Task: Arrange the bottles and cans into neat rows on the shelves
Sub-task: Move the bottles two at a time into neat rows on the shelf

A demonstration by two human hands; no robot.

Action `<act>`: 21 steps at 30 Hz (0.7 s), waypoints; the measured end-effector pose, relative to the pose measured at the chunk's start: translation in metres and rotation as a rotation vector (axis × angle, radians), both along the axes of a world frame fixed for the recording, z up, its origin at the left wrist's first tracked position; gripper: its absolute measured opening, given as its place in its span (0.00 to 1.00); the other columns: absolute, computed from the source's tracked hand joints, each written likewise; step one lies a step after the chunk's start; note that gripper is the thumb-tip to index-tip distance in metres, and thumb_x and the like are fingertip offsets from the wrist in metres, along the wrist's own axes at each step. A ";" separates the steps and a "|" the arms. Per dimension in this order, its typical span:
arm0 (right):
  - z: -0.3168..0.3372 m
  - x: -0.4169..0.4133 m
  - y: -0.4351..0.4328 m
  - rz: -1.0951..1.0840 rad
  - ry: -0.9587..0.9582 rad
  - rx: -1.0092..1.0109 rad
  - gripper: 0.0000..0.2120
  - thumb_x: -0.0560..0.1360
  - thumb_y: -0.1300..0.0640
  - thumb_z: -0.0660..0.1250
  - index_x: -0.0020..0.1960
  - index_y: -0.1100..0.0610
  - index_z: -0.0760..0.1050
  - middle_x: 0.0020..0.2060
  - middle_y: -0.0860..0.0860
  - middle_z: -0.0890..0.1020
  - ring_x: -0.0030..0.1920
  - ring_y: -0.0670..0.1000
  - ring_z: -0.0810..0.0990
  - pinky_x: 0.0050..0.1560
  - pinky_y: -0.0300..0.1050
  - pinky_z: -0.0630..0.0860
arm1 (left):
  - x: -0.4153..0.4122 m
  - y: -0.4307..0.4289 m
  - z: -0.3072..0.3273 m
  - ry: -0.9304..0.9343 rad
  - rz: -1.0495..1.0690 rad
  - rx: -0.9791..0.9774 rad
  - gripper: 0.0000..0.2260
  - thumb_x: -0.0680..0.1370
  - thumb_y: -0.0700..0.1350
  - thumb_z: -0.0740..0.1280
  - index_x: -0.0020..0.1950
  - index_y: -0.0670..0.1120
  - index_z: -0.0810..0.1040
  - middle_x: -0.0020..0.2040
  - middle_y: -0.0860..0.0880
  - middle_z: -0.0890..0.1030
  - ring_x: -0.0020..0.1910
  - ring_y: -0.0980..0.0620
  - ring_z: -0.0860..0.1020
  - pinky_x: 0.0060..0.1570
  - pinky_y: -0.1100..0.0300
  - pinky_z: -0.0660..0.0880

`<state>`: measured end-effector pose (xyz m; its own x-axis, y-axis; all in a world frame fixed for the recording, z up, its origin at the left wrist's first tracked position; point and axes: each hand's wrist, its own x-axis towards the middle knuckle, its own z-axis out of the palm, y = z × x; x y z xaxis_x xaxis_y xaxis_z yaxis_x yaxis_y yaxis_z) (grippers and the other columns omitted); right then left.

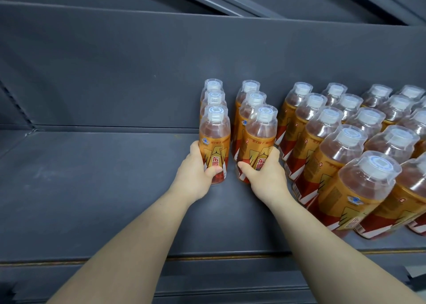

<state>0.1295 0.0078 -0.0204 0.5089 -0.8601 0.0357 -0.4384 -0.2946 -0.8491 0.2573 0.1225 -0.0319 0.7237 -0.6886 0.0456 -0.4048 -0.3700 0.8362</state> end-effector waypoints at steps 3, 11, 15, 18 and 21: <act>0.000 0.000 0.000 -0.006 0.014 0.000 0.33 0.76 0.49 0.72 0.73 0.53 0.59 0.61 0.49 0.74 0.58 0.51 0.76 0.56 0.44 0.72 | 0.000 0.000 -0.001 0.006 0.006 -0.003 0.30 0.79 0.46 0.71 0.76 0.51 0.58 0.69 0.51 0.74 0.66 0.49 0.74 0.65 0.54 0.70; -0.001 0.003 0.001 -0.032 0.037 0.011 0.34 0.76 0.48 0.72 0.74 0.52 0.57 0.67 0.51 0.73 0.65 0.55 0.75 0.61 0.48 0.74 | -0.001 -0.001 -0.002 0.010 0.017 0.004 0.30 0.79 0.46 0.70 0.76 0.51 0.58 0.69 0.51 0.73 0.66 0.49 0.74 0.64 0.56 0.70; -0.002 0.003 0.002 -0.044 0.037 0.018 0.35 0.76 0.48 0.72 0.75 0.52 0.57 0.68 0.51 0.73 0.66 0.55 0.75 0.62 0.50 0.74 | -0.003 0.000 -0.002 0.026 0.022 0.012 0.31 0.79 0.45 0.70 0.76 0.51 0.57 0.69 0.51 0.73 0.67 0.50 0.73 0.66 0.55 0.70; -0.001 0.003 0.003 -0.037 0.024 0.023 0.35 0.76 0.48 0.72 0.74 0.52 0.57 0.68 0.50 0.72 0.67 0.55 0.74 0.63 0.50 0.74 | -0.005 0.000 0.002 0.059 0.021 0.015 0.32 0.79 0.44 0.70 0.77 0.51 0.56 0.70 0.52 0.72 0.67 0.50 0.73 0.67 0.54 0.70; 0.000 0.003 0.003 -0.036 0.016 0.030 0.34 0.76 0.48 0.73 0.74 0.52 0.58 0.67 0.50 0.73 0.66 0.55 0.74 0.62 0.49 0.75 | -0.006 0.000 0.006 0.086 0.023 0.027 0.33 0.78 0.44 0.71 0.77 0.50 0.56 0.70 0.51 0.72 0.68 0.50 0.73 0.66 0.54 0.69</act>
